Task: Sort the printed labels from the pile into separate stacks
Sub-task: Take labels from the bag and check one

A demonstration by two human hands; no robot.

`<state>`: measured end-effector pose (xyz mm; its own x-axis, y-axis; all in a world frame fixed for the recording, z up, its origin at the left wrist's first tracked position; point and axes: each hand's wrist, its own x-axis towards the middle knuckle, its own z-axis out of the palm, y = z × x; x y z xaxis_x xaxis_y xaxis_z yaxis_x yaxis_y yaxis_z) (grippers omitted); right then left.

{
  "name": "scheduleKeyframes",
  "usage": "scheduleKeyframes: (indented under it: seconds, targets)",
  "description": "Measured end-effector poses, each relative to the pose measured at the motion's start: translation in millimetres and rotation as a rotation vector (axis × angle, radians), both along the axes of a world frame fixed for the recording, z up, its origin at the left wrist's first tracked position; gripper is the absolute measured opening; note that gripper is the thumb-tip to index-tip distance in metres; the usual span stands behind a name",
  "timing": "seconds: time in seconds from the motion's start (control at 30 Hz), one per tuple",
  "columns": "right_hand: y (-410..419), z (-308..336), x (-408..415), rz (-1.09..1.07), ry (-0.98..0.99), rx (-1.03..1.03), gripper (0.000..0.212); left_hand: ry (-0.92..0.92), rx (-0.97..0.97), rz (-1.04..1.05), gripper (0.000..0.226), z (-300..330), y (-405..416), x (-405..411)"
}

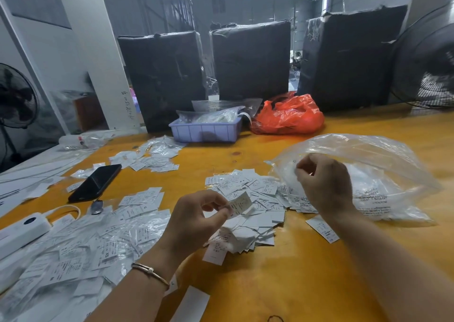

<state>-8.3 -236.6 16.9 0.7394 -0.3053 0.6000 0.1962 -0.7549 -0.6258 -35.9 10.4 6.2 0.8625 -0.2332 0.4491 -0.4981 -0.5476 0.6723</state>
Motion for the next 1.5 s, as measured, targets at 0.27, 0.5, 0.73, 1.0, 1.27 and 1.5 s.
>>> scheduleKeyframes:
  seconds: [0.27,0.5,0.73,1.0,1.27,1.5]
  targets:
    - [32,3,-16,0.727,0.301,0.649,0.027,0.454,-0.484,-0.227,0.005,8,4,0]
    - [46,2,-25,0.762,0.216,0.513,0.021,0.410,-0.466,-0.281,0.011,11,1,-4]
    - [49,3,-32,0.914,0.248,0.413,0.011,0.271,-0.439,-0.182,0.010,11,-2,-7]
    - [47,0,-24,0.714,0.187,0.454,0.010,0.278,-0.404,-0.167,0.015,9,-1,-5]
    - [39,0,-22,0.450,0.049,0.462,0.034,0.277,-0.578,-0.123,0.033,10,0,-3]
    - [47,2,-25,0.792,0.584,0.547,0.025,0.278,-0.561,-0.218,0.057,11,-2,-5]
